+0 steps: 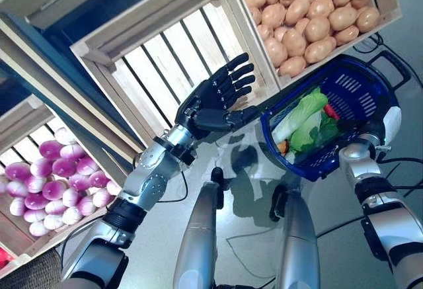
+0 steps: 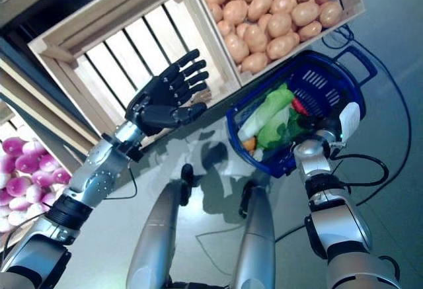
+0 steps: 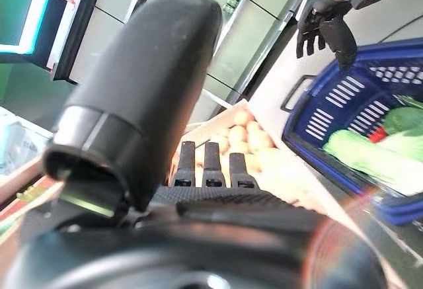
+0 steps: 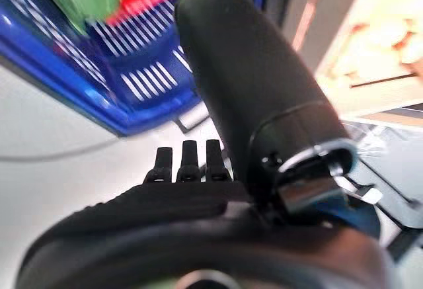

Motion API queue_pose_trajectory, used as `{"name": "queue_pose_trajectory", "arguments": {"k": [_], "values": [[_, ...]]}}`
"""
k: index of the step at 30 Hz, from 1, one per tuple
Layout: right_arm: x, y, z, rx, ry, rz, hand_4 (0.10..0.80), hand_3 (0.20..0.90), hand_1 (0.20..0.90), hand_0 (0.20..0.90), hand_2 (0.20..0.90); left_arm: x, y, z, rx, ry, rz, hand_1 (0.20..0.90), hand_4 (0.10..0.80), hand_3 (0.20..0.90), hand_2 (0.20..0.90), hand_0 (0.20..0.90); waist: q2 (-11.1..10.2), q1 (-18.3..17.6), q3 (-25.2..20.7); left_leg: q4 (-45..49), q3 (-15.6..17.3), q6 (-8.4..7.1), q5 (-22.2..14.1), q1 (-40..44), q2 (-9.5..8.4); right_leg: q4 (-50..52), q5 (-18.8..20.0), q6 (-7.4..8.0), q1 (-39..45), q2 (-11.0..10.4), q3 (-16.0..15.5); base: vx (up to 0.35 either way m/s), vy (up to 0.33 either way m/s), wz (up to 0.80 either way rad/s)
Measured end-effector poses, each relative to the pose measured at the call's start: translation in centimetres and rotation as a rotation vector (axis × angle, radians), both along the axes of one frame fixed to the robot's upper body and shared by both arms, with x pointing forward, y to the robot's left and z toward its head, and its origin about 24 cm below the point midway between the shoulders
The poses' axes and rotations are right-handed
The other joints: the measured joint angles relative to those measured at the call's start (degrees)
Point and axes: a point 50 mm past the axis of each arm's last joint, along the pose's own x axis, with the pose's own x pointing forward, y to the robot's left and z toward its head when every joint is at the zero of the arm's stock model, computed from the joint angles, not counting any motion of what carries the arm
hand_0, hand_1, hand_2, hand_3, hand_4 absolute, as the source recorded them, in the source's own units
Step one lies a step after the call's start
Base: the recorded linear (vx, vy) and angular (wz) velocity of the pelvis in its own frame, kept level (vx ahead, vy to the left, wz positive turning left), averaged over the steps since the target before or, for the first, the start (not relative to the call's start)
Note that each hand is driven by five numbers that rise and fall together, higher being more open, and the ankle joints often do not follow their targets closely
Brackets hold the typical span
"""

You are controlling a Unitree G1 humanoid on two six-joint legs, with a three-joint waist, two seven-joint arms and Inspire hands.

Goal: Put vegetables into the basket

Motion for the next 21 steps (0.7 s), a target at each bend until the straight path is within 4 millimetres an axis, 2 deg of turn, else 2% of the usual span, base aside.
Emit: {"name": "queue_pose_trajectory", "arguments": {"k": [1,4,7,9,11,13,16,19,21], "values": [[-0.1,0.1,-0.3,0.002,0.004,0.005,0.800,0.900,0.900,0.900,0.900,0.0,0.0,-0.2,0.001,0.005,0.002,0.900,0.800,0.900,0.900,0.900,0.0,0.0,0.0,-2.4,-0.1,-0.11,1.2,1.9,0.02,-1.8,0.5,-0.17,1.7,0.0,-0.4,0.093,0.024,-0.03],[-1.4,0.6,-2.6,-0.016,0.051,0.042,0.800,0.900,0.900,0.900,0.900,-0.4,0.3,-1.4,0.043,0.032,0.017,0.900,0.800,0.900,0.900,0.900,0.0,0.0,-0.4,-13.1,-0.1,-0.06,4.1,12.4,-0.09,-10.9,2.3,0.77,11.4,0.6,-2.1,0.071,0.024,0.00],[-1.7,1.1,-3.4,-0.106,0.108,0.104,0.800,0.900,0.900,0.900,0.900,-0.5,0.2,-1.9,0.087,0.035,0.023,0.900,0.800,0.900,0.900,0.900,-0.1,-0.1,-1.4,-17.4,0.3,0.36,5.0,15.6,-0.18,-15.1,3.4,1.60,14.7,0.6,-2.7,0.021,0.035,-0.01],[-2.0,1.7,-4.1,-0.103,0.146,0.166,0.800,0.900,0.900,0.900,0.900,-0.5,-0.2,-3.0,0.167,0.063,0.025,0.900,0.800,0.900,0.900,0.900,-0.1,-0.2,-1.4,-20.4,0.8,0.71,5.2,18.9,-0.14,-18.5,4.1,1.97,18.1,0.6,-3.9,0.051,0.023,-0.02],[-3.0,2.2,-6.3,-0.077,0.207,0.216,0.800,0.900,0.900,0.900,0.900,-0.9,-0.4,-5.6,0.298,0.113,0.040,0.900,0.800,0.900,0.900,0.900,-0.2,-0.1,-1.7,-23.9,1.2,0.88,5.4,24.0,-0.21,-23.0,4.8,2.68,23.6,1.0,-4.3,0.100,-0.012,-0.01],[-4.8,2.7,-9.0,-0.027,0.277,0.246,0.800,0.900,0.900,0.900,0.900,-1.5,-0.2,-8.6,0.471,0.154,0.078,0.900,0.800,0.900,0.900,0.900,-0.4,-0.3,-4.4,-27.3,1.4,1.31,5.7,27.0,0.01,-28.2,6.1,3.31,27.6,1.4,-5.3,0.143,-0.024,0.02],[-7.6,4.2,-13.6,0.103,0.409,0.295,0.800,0.900,0.900,0.900,0.900,-3.0,1.2,-13.2,0.632,0.272,0.130,0.900,0.800,0.900,0.900,0.900,-2.0,-1.3,-8.6,-31.2,1.8,1.49,5.8,31.1,-0.14,-35.5,8.1,4.20,33.2,2.0,-5.5,0.115,-0.013,-0.03],[-10.2,5.9,-17.1,0.198,0.529,0.354,0.800,0.900,0.900,0.900,0.900,-4.3,2.3,-16.4,0.747,0.363,0.150,0.900,0.800,0.900,0.900,0.900,-3.5,-1.8,-12.1,-34.4,2.7,1.70,6.0,34.5,-0.12,-41.2,9.9,4.56,37.4,2.5,-5.4,0.094,-0.008,-0.11],[-13.2,7.1,-20.3,0.279,0.688,0.438,0.800,0.900,0.900,0.900,0.900,-5.7,2.8,-19.3,0.933,0.406,0.112,0.900,0.800,0.900,0.900,0.900,-4.6,-2.1,-16.6,-36.7,3.3,1.76,6.0,36.9,-0.21,-45.4,11.1,4.85,40.5,2.8,-5.4,0.052,0.002,-0.09]]}}
